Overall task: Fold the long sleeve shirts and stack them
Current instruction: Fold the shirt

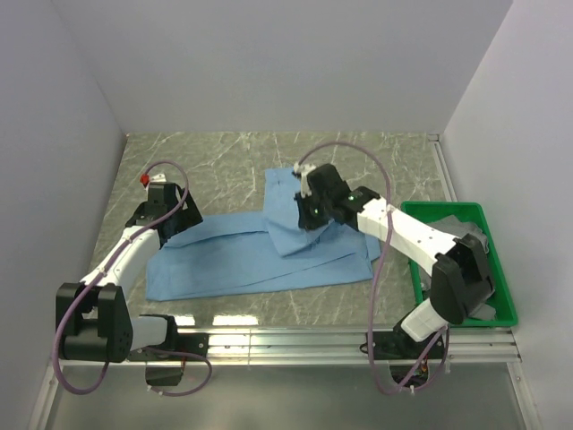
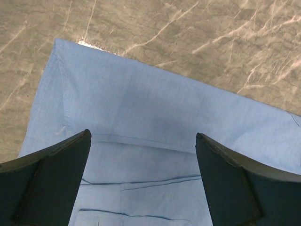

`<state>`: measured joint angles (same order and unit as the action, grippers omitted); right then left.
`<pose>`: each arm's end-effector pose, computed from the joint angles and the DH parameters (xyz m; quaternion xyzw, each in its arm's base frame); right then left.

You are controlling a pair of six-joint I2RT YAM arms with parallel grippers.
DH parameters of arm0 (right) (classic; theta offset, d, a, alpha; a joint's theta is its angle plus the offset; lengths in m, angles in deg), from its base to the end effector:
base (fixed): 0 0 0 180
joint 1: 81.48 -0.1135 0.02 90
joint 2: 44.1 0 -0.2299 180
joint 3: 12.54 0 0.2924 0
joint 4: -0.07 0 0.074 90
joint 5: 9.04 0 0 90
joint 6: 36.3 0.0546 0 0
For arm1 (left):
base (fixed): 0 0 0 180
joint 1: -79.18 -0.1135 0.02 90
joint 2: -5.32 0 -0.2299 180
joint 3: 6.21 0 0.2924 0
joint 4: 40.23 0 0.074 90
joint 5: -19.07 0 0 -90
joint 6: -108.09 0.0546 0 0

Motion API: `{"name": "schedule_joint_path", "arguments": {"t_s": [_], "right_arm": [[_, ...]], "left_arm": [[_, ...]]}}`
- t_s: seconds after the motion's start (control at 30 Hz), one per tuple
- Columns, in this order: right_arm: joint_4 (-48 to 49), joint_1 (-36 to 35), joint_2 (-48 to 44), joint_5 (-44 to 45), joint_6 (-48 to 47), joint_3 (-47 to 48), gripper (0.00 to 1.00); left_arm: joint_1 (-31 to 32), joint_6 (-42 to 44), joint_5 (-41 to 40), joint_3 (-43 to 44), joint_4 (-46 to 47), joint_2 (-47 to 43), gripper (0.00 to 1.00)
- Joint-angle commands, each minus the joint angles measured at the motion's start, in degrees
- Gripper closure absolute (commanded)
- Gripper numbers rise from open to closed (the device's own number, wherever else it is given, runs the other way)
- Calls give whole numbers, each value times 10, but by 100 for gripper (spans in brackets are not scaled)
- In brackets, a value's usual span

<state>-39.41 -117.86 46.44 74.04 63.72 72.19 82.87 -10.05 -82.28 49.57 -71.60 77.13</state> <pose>0.3208 0.2445 0.2227 -0.2328 0.8936 0.2009 0.3270 0.3156 -0.0096 0.1573 -0.2314 0.8985 -0.0105 0.3729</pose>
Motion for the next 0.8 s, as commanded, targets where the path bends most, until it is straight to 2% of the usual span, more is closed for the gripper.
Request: {"name": "schedule_joint_path", "arguments": {"t_s": [0.0, 0.03, 0.07, 0.13, 0.17, 0.23, 0.3, 0.4, 0.53, 0.63, 0.77], "right_arm": [[-26, -20, -52, -60, -13, -71, 96], [-46, -22, -57, -64, -16, -77, 94], [-57, -22, -56, -63, -18, -80, 83], [-79, -22, -56, -39, -26, -71, 70], [-80, -20, -55, 2, -24, -54, 57], [-85, -13, -42, 34, -25, -26, 47], [-80, 1, -22, 82, -23, 27, 46], [-57, 24, 35, 109, -13, 98, 46], [-16, 45, 147, 136, 4, 174, 46], [-10, 61, 225, 139, 31, 253, 46], [-1, 73, 299, 135, 57, 310, 46]], "left_arm": [[0, -3, 5, 15, 10, -19, 1], [0, -4, 3, 14, 10, -22, 1], [0, -3, 4, 14, 9, -22, 1], [0, -4, 5, 14, 9, -22, 1], [0, -4, 5, 15, 10, -21, 1], [0, -4, 8, 15, 9, -21, 1], [0, -4, 7, 16, 7, -20, 1], [0, -4, 9, 14, 8, -24, 1], [0, -6, 24, 13, 12, -25, 1], [0, -5, 21, 15, 12, -25, 1], [0, -4, 19, 15, 10, -26, 1]]}}
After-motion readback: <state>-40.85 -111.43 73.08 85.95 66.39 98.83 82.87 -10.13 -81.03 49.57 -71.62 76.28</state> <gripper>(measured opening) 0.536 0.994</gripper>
